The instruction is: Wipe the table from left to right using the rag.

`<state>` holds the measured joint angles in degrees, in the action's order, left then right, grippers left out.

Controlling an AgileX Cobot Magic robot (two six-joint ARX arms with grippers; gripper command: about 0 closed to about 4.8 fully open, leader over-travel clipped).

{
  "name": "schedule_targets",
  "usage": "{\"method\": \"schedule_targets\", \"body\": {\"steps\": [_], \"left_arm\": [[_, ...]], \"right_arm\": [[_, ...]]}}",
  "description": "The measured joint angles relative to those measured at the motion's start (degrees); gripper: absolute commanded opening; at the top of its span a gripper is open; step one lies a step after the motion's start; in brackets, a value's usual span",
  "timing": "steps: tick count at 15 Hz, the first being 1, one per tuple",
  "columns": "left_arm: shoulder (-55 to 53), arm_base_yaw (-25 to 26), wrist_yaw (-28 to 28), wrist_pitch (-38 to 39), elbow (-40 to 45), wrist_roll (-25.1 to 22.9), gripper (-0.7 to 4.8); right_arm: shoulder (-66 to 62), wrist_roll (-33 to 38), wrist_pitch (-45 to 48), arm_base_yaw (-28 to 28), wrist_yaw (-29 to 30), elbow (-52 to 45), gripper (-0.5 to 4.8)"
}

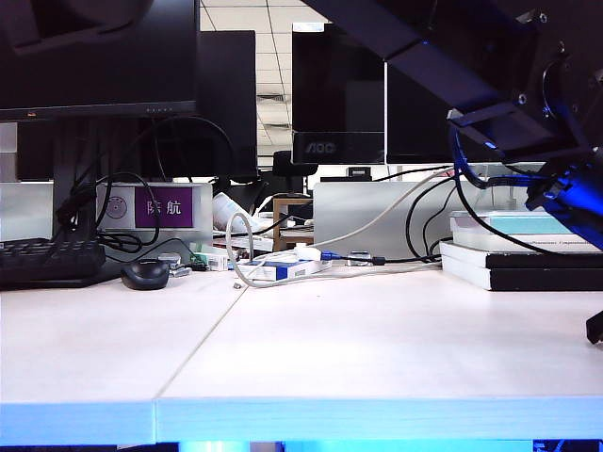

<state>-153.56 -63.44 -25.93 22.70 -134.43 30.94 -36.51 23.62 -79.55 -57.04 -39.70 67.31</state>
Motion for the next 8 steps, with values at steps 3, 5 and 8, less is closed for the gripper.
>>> {"method": "schedule_targets", "body": {"steps": [3, 5, 8], "left_arm": [[0.0, 0.0, 1.1, -0.2, 0.0, -0.1, 0.01], [0.0, 0.0, 1.9, -0.6, -0.1, 0.0, 1.67], [-0.6, 0.3, 0.9, 2.2, -4.0, -0.3, 1.94]], "right_arm": [[0.0, 0.0, 0.0, 0.0, 0.0, 0.0, -0.01], [0.0, 0.0, 0.0, 0.0, 0.0, 0.0, -0.01], [0.0, 0.0, 0.0, 0.0, 0.0, 0.0, -0.01]]}}
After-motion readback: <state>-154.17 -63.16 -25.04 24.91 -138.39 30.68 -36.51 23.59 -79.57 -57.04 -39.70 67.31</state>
